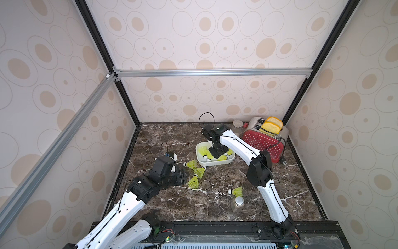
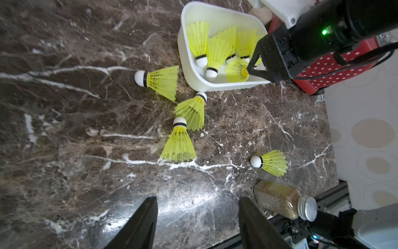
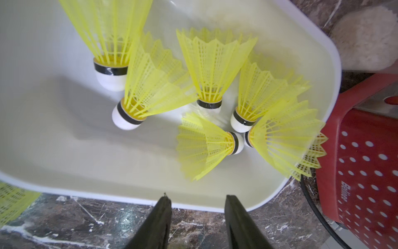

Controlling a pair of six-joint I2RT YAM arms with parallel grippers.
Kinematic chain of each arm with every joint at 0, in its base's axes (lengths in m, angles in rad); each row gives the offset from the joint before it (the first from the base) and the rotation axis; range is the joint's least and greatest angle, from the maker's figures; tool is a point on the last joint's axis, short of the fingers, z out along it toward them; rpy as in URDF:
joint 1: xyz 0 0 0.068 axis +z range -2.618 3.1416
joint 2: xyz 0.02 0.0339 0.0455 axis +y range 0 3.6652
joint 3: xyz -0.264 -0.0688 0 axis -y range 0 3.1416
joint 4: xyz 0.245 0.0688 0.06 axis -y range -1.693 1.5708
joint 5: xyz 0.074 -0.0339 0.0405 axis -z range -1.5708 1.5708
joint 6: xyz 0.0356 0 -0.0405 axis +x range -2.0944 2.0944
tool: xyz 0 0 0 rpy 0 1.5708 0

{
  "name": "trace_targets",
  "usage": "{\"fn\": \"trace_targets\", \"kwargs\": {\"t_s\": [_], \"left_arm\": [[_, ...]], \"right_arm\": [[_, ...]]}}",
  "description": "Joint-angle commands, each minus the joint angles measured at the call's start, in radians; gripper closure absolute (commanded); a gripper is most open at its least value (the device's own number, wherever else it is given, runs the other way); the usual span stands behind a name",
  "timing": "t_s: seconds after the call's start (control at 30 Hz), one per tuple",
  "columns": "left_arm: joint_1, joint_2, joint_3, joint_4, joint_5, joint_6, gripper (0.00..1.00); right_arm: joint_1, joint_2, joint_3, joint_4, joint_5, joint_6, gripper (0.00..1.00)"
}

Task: Put the shuttlecocks into the storage box
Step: Pick up the shuttlecock from the storage box.

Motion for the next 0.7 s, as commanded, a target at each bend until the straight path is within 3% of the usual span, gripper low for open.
{"fn": "trace_targets", "kwargs": {"t_s": [0.0,0.17,0.33,0.67], "left_arm": [[0.003,-0.052,-0.042,0.096,0.036,-0.017,0.29],[0.002,-0.092,-0.087,0.157,0.024,-0.056,0.2],[0.003,-0.076,-0.066,0.143,0.03,-0.048,0.2],[0.002,-0.067,-0.043,0.139,0.037,-0.031,0.21]], "right_arm": [[-0.008,0.052,0.006,-0.006,0.053,-0.019,0.56],[-0.007,0.081,0.004,-0.004,0.073,-0.019,0.58],[-0.008,0.109,0.042,-0.003,0.076,-0.017,0.63],[-0.016,0.122,0.097,-0.039,0.075,0.028,0.99]]}}
